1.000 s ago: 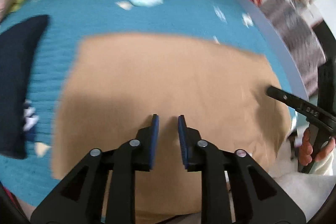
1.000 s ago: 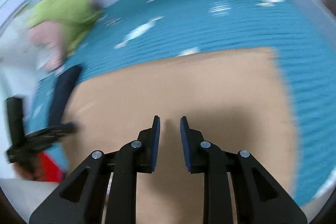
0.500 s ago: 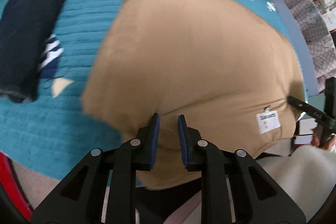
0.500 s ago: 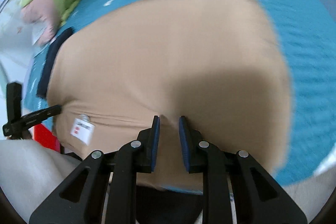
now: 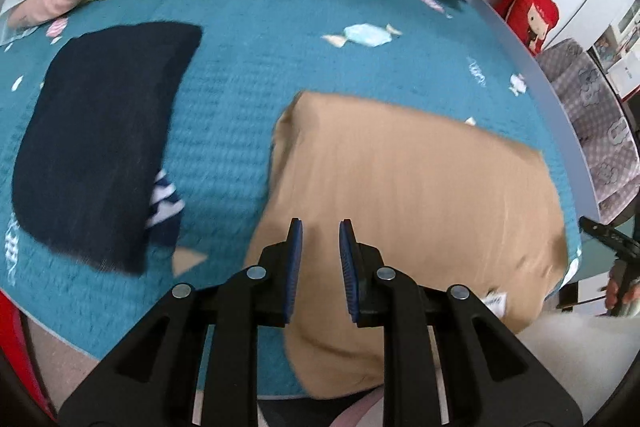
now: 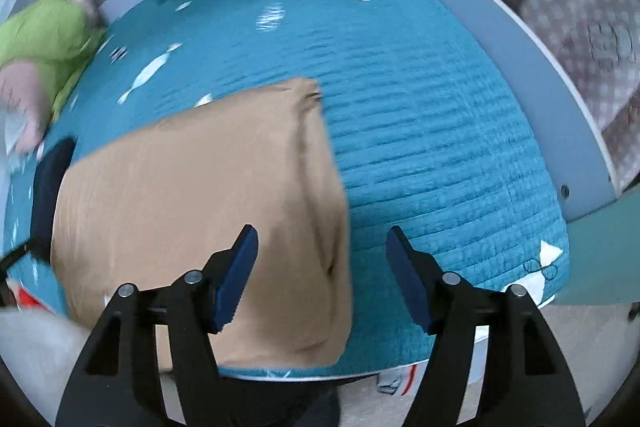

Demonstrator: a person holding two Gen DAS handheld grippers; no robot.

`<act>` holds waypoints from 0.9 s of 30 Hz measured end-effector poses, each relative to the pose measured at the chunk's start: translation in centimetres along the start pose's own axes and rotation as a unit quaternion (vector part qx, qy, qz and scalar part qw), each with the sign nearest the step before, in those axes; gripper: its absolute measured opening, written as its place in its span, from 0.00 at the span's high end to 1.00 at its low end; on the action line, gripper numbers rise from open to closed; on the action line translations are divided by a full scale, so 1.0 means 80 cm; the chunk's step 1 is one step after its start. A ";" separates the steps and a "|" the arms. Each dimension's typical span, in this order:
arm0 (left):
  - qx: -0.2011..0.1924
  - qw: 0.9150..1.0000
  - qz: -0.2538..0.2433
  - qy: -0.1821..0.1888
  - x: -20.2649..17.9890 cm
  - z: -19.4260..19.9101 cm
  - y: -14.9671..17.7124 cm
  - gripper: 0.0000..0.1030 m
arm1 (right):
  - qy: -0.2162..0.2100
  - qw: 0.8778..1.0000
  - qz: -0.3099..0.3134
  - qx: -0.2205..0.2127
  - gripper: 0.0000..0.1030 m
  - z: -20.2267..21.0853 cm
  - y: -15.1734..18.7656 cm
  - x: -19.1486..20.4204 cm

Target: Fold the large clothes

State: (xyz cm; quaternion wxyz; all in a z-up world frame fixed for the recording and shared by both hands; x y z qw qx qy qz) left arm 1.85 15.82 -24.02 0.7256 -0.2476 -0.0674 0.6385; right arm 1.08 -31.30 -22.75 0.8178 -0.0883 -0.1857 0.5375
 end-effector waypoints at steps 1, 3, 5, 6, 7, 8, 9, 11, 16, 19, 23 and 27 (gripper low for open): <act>-0.007 1.000 -0.008 0.000 -0.008 -0.002 -0.009 0.81 | -0.001 1.000 -0.023 0.017 0.31 -0.011 -0.002 -0.006; -0.016 1.000 -0.017 -0.008 -0.017 -0.004 -0.015 0.81 | -0.025 0.998 -0.043 0.035 0.31 -0.021 0.000 -0.013; -0.025 0.999 -0.020 -0.008 -0.035 -0.010 -0.026 0.80 | -0.040 0.997 -0.058 0.043 0.29 -0.028 0.000 -0.014; -0.029 0.999 -0.017 -0.007 -0.040 -0.012 -0.030 0.73 | -0.049 0.996 -0.059 0.052 0.26 -0.034 0.000 -0.011; -0.034 0.999 -0.013 0.000 -0.049 -0.016 -0.037 0.69 | -0.057 0.995 -0.058 0.061 0.20 -0.041 0.001 -0.008; -0.038 0.999 -0.009 0.006 -0.056 -0.018 -0.040 0.59 | -0.062 0.994 -0.057 0.068 0.19 -0.045 0.002 -0.006; -0.041 0.999 -0.008 0.010 -0.060 -0.020 -0.043 0.57 | -0.070 0.993 -0.059 0.077 0.19 -0.052 0.003 -0.004; -0.043 0.999 -0.013 0.020 -0.076 -0.025 -0.048 0.51 | -0.098 0.987 -0.076 0.099 0.19 -0.065 0.007 0.000; -0.047 0.998 -0.015 0.033 -0.099 -0.032 -0.056 0.44 | -0.201 0.964 -0.106 0.140 0.06 -0.093 0.017 0.017; -0.050 0.998 -0.008 0.042 -0.107 -0.036 -0.058 0.37 | -0.265 0.944 -0.136 0.145 0.06 -0.091 0.009 0.019; -0.051 0.997 0.003 0.050 -0.117 -0.043 -0.058 0.37 | -0.411 0.876 -0.171 0.184 0.06 -0.096 0.013 0.042; -0.059 0.997 0.000 0.041 -0.119 -0.045 -0.061 0.37 | -0.360 0.906 -0.126 0.183 0.10 -0.100 0.015 0.056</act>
Point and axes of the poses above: each gripper's, at about its wrist camera, not at the fingertips, and z roughly against the way its jaws point, x to its left, y to its underside, the point moved 8 cm from there along -z, roughly the way its jaws point, and after that the axes turned 4 degrees about -z, right-handed, at the moved point
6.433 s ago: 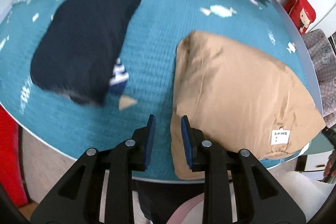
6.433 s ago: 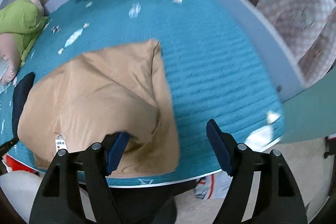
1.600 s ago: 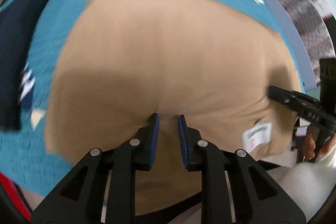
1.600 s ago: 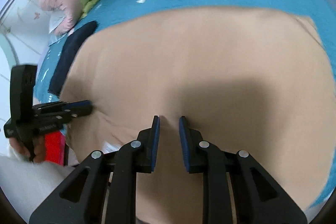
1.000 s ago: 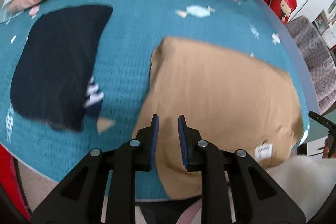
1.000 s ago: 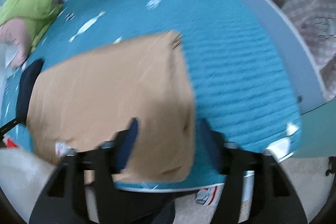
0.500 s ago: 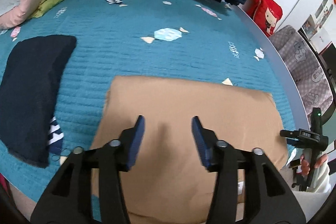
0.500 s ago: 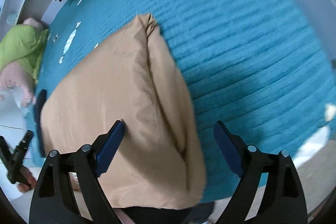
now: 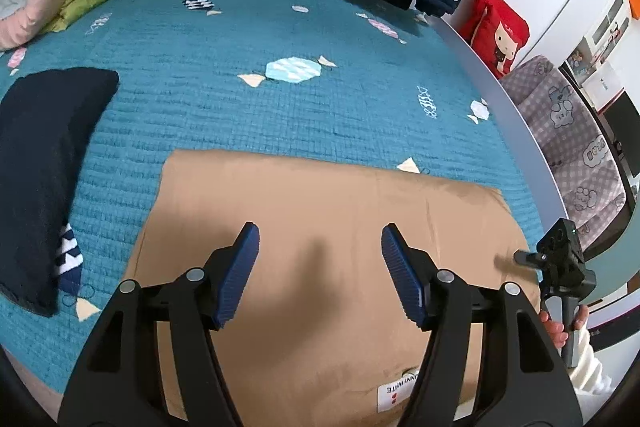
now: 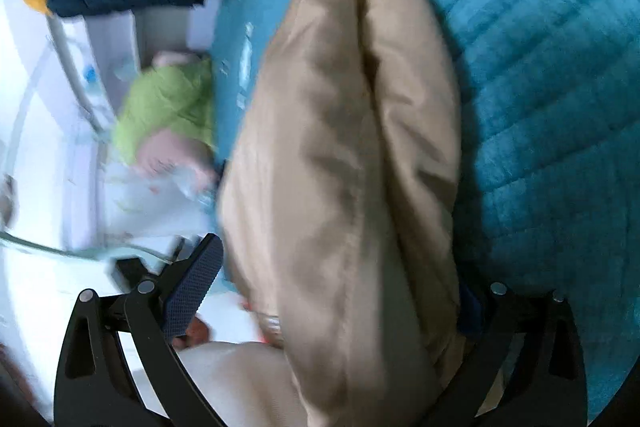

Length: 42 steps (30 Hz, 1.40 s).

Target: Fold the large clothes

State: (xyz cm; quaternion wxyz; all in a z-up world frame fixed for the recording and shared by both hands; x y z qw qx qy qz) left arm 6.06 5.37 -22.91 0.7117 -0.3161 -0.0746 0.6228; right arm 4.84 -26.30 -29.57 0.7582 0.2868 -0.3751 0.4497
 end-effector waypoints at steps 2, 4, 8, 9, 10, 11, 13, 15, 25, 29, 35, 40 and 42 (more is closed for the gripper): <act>0.002 1.000 0.012 0.010 0.001 -0.003 -0.003 0.37 | 0.078 0.997 0.015 -0.020 0.58 -0.003 -0.001 -0.003; 0.012 0.999 0.023 0.023 -0.002 -0.008 -0.006 0.37 | 0.115 0.992 0.025 -0.043 0.65 0.003 0.002 0.008; 0.028 0.999 0.008 0.030 -0.023 -0.025 -0.017 0.40 | 0.230 0.962 0.115 -0.091 0.69 0.006 0.019 0.042; 0.042 0.999 0.000 0.030 -0.033 -0.033 -0.023 0.50 | 0.253 0.953 0.131 -0.098 0.69 0.003 0.024 0.051; 0.052 0.998 -0.005 0.029 -0.040 -0.040 -0.027 0.54 | 0.265 0.949 0.137 -0.104 0.69 0.000 0.025 0.056; 0.061 0.998 -0.013 0.026 -0.049 -0.050 -0.035 0.60 | 0.273 0.946 0.141 -0.108 0.69 -0.002 0.026 0.059; 0.065 0.997 -0.026 0.016 -0.067 -0.065 -0.053 0.69 | 0.287 0.940 0.145 -0.118 0.69 0.002 0.032 0.058; 0.078 0.996 -0.042 0.001 -0.081 -0.082 -0.069 0.84 | 0.285 0.940 0.130 -0.131 0.69 0.002 0.030 0.060; 0.231 0.972 -0.028 -0.029 -0.084 -0.262 -0.034 0.95 | 0.283 0.941 0.107 -0.155 0.68 0.001 0.033 0.050; 0.232 0.971 -0.022 -0.048 -0.091 -0.230 -0.044 0.99 | 0.286 0.940 0.104 -0.150 0.67 0.003 0.038 0.050; 0.228 0.973 -0.027 -0.026 -0.106 -0.153 -0.021 0.98 | 0.288 0.941 0.099 -0.146 0.65 -0.003 0.041 0.052; 0.217 0.976 0.008 -0.019 -0.081 -0.192 0.007 0.98 | 0.303 0.937 0.110 -0.135 0.62 -0.012 0.037 0.056; 0.244 0.969 0.012 -0.029 -0.085 -0.163 0.012 0.98 | 0.307 0.935 0.113 -0.133 0.61 -0.013 0.039 0.056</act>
Point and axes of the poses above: each gripper's, at about its wrist camera, not at the fingertips, and z roughly against the way its jaws point, x to its left, y to its underside, the point moved 8 cm from there along -z, roughly the way its jaws point, and after that the axes turned 4 degrees about -z, right-handed, at the moved point
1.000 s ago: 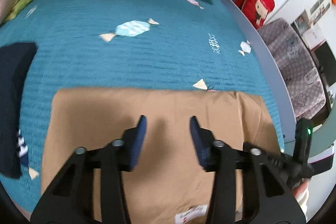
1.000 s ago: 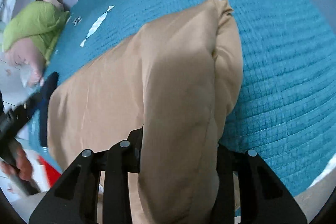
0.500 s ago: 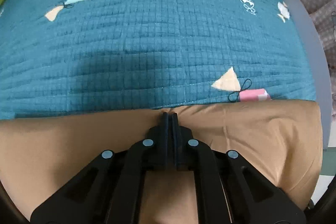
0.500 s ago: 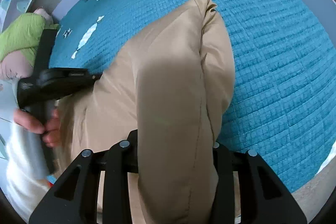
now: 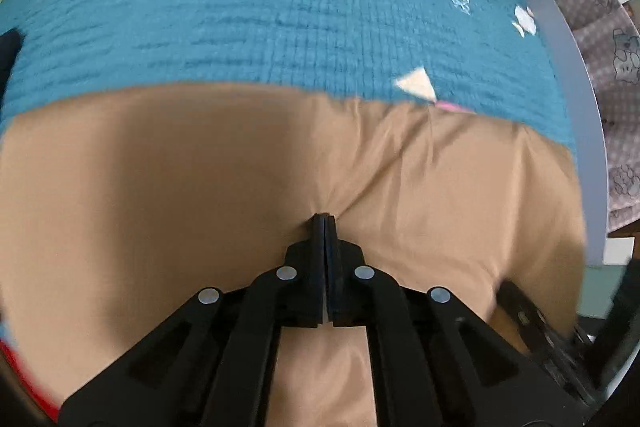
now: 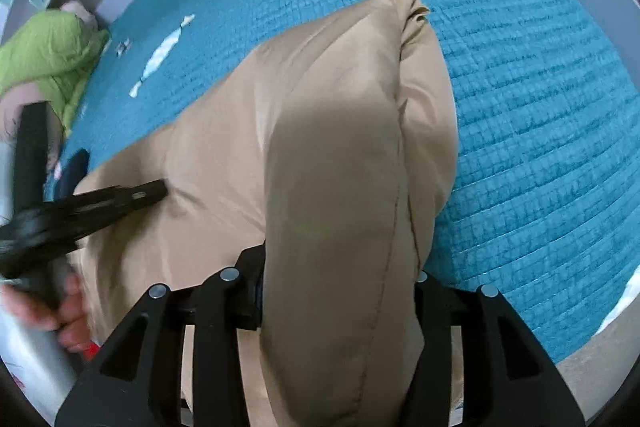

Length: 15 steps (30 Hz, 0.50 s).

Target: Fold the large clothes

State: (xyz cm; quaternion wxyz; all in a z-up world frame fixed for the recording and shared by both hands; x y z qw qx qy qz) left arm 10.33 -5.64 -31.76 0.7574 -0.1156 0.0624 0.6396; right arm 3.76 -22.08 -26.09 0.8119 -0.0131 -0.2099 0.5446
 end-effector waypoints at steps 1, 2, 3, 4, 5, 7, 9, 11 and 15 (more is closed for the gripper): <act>0.007 1.000 -0.003 -0.007 -0.001 0.007 0.007 0.98 | 0.000 1.000 0.000 0.002 0.61 0.000 0.001 -0.001; 0.007 1.000 -0.013 -0.013 -0.004 0.016 0.018 0.98 | 0.001 1.000 0.002 0.004 0.61 -0.001 0.002 -0.002; 0.003 1.000 -0.024 -0.016 -0.007 0.017 0.030 0.98 | 0.001 1.000 0.005 0.005 0.61 -0.002 0.002 -0.002; 0.005 0.999 -0.028 -0.018 -0.007 0.013 0.037 0.98 | 0.000 1.000 0.005 0.006 0.60 -0.002 0.002 -0.002; 0.002 0.999 -0.028 -0.019 -0.001 0.002 0.047 0.98 | -0.003 1.000 0.003 0.009 0.57 -0.004 0.002 -0.003; -0.038 0.999 -0.032 -0.021 0.006 -0.012 0.048 0.98 | -0.004 1.000 0.000 0.015 0.55 -0.010 0.004 -0.005; -0.026 0.999 -0.005 -0.028 0.006 0.005 0.058 0.98 | 0.004 1.000 0.007 0.018 0.54 -0.010 0.004 -0.005; 0.002 1.000 -0.004 -0.021 -0.006 0.023 0.084 0.98 | 0.010 1.000 0.018 0.016 0.54 -0.008 0.003 -0.001; 0.079 0.997 -0.018 -0.017 0.002 -0.009 0.151 0.98 | 0.007 0.999 0.023 0.023 0.53 -0.012 0.005 -0.004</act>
Point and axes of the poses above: each gripper's, at about its wrist camera, not at the fingertips, and z roughly against the way its jaws point, x to its left, y to its underside, the point moved 8 cm from there along -z, roughly the way its jaws point, and after that the axes turned 4 degrees about -z, right-handed, at the moved point
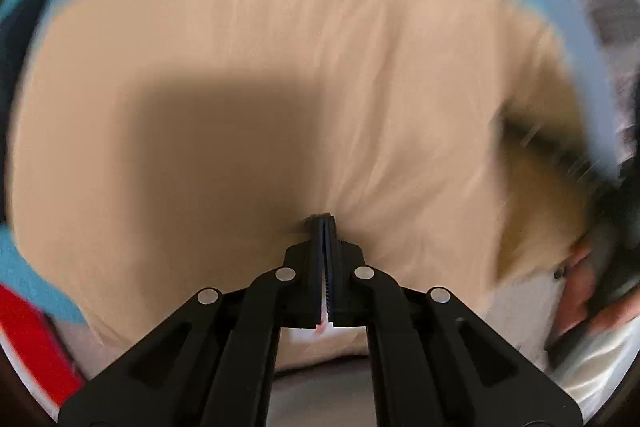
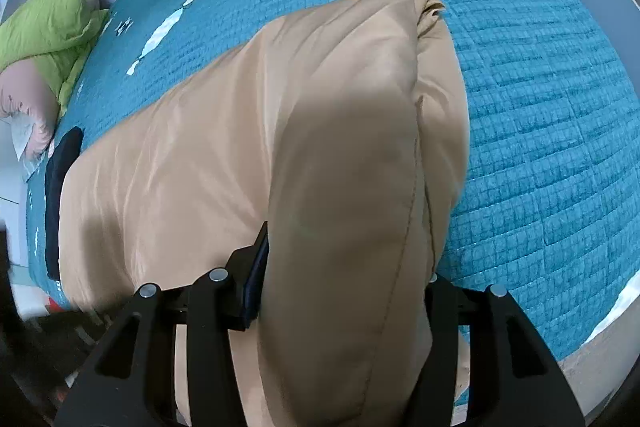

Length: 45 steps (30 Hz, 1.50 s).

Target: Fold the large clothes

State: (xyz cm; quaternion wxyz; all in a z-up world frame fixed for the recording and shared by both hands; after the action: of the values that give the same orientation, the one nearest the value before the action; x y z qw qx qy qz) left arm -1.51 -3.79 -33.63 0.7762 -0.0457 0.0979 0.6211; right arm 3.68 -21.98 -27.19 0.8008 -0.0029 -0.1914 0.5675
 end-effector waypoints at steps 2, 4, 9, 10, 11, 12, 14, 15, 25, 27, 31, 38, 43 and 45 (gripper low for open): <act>0.013 0.996 0.066 0.066 0.022 -0.021 0.004 0.97 | 0.004 1.000 0.007 0.009 0.50 -0.005 -0.001 0.000; 0.013 0.994 0.080 0.077 0.028 -0.011 0.003 0.98 | 0.007 1.000 0.011 0.013 0.50 -0.005 -0.002 0.001; 0.003 1.000 0.007 -0.016 0.008 0.002 0.006 0.97 | 0.016 1.000 0.018 0.012 0.50 -0.002 0.001 0.002; 0.005 1.000 0.002 -0.021 0.007 -0.001 0.003 0.97 | 0.019 1.000 0.015 0.009 0.50 -0.003 0.002 0.001; 0.006 1.000 -0.001 -0.028 0.007 -0.003 0.000 0.98 | 0.022 1.000 0.014 0.008 0.50 -0.003 0.002 0.001; 0.002 0.999 -0.014 -0.049 0.004 0.004 -0.003 0.97 | 0.024 1.000 0.015 0.008 0.50 -0.003 0.002 0.002; -0.024 0.993 -0.053 -0.101 -0.007 0.022 -0.010 0.97 | 0.031 0.999 0.021 0.007 0.50 0.000 0.002 0.005; -0.039 0.990 -0.067 -0.114 -0.013 0.032 -0.015 0.97 | 0.034 0.999 0.023 0.006 0.50 0.000 0.002 0.006; -0.094 0.973 -0.123 -0.171 -0.021 0.039 -0.083 0.97 | 0.032 0.999 -0.016 -0.004 0.48 -0.001 0.004 0.000; -0.121 0.974 -0.116 -0.151 -0.026 0.058 -0.106 0.97 | 0.032 0.999 -0.024 -0.005 0.48 0.000 0.004 0.001; -0.112 0.982 -0.088 -0.123 0.003 0.027 -0.152 0.98 | 0.022 0.999 -0.039 -0.007 0.45 0.001 0.003 -0.003; -0.139 0.980 -0.119 -0.084 -0.030 0.069 -0.166 1.00 | 0.026 0.998 -0.056 -0.005 0.43 -0.001 -0.002 -0.007; -0.109 0.990 -0.064 -0.063 -0.007 0.011 -0.218 0.99 | 0.013 0.998 -0.060 -0.007 0.41 0.000 -0.004 -0.006; -0.111 0.984 -0.104 -0.093 -0.018 0.025 -0.221 0.98 | 0.018 0.998 -0.058 -0.006 0.41 0.000 -0.004 -0.009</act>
State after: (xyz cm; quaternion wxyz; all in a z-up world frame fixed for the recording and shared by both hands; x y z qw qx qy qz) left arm 15.57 -8.75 -32.25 0.8325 -0.0839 -0.0497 0.5453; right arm 3.75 -22.72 -27.31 0.8360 -0.0068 -0.1798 0.5184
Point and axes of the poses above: each gripper's, at about its wrist camera, not at the fingertips, and z roughly against the way its jaws point, x to its left, y to its underside, the point moved 8 cm from there along -z, roughly the way its jaws point, and after that the axes turned 4 degrees about -z, right-handed, at the moved point
